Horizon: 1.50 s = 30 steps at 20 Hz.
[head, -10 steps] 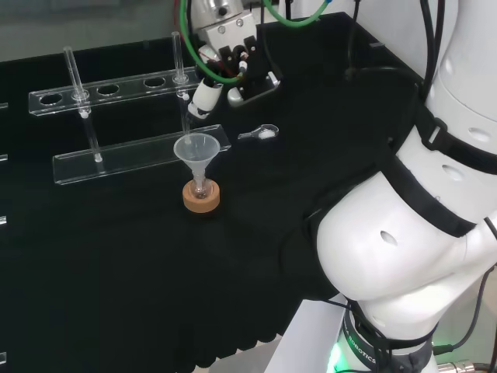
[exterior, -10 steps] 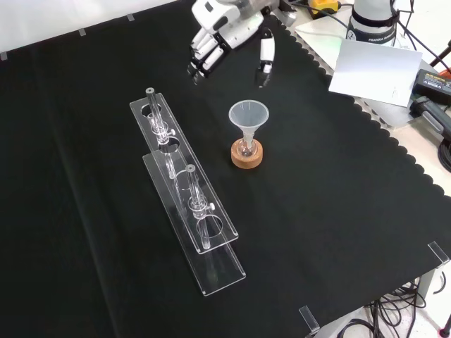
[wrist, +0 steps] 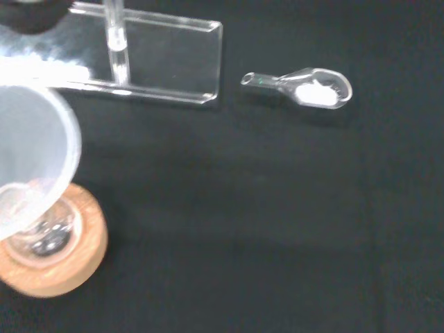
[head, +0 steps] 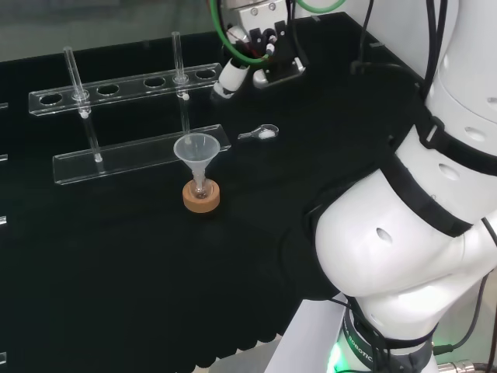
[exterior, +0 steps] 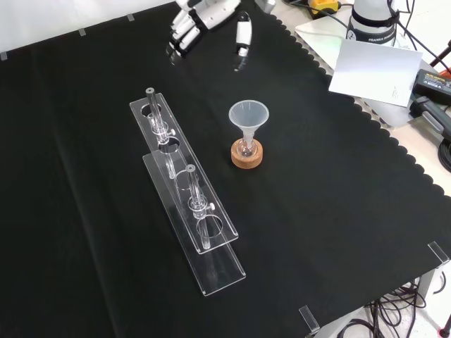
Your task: Pick up the weighing funnel.
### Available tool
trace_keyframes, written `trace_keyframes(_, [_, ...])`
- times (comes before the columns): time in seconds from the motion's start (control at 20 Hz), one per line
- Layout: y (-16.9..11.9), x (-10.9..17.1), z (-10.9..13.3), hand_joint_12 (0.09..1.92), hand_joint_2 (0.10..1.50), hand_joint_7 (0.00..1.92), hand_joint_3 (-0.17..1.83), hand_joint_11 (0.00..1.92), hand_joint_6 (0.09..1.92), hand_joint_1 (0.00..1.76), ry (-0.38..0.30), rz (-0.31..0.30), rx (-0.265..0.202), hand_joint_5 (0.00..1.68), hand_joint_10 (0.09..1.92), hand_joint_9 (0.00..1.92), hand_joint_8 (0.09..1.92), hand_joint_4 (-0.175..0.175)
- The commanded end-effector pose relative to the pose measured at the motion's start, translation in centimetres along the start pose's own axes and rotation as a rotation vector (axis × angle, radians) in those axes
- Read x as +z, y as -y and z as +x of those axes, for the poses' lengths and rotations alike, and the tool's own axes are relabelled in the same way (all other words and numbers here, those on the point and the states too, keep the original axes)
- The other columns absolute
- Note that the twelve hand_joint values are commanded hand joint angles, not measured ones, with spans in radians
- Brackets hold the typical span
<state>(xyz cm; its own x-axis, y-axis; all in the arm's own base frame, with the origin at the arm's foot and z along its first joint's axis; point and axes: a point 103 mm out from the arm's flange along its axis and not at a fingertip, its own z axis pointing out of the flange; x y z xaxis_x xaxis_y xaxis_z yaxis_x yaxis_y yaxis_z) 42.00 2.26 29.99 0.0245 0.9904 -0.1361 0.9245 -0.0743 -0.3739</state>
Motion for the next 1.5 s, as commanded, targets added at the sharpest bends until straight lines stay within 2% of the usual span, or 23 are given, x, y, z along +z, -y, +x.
trace_keyframes(0.05, [-2.4,0.2,-4.0,1.4,0.69,0.14,0.31,0.38,0.09,0.74,-0.044,-0.05,0.025,0.32,0.67,0.42,0.68,-0.059])
trace_keyframes(0.2, [-3.8,0.7,-5.5,1.36,0.68,0.21,0.36,0.43,0.09,0.83,-0.063,-0.065,0.032,0.37,0.63,0.49,0.68,-0.059])
trace_keyframes(0.45, [-7.2,2.2,-7.5,1.31,0.64,0.28,0.45,0.47,0.09,0.91,-0.09,-0.049,0.035,0.43,0.59,0.58,0.67,-0.056])
trace_keyframes(0.9, [-14.1,5.8,-8.2,1.3,0.62,0.32,0.5,0.49,0.09,0.93,-0.075,0.026,-0.002,0.48,0.57,0.61,0.67,-0.051])
trace_keyframes(1.2, [-16.6,8.5,-8.7,1.3,0.61,0.32,0.51,0.5,0.09,0.93,-0.07,0.067,-0.011,0.51,0.57,0.62,0.67,-0.045])
trace_keyframes(1.5, [-17.7,11.2,-9.6,1.3,0.6,0.33,0.52,0.5,0.09,0.94,-0.082,0.107,-0.02,0.53,0.56,0.63,0.67,-0.04])
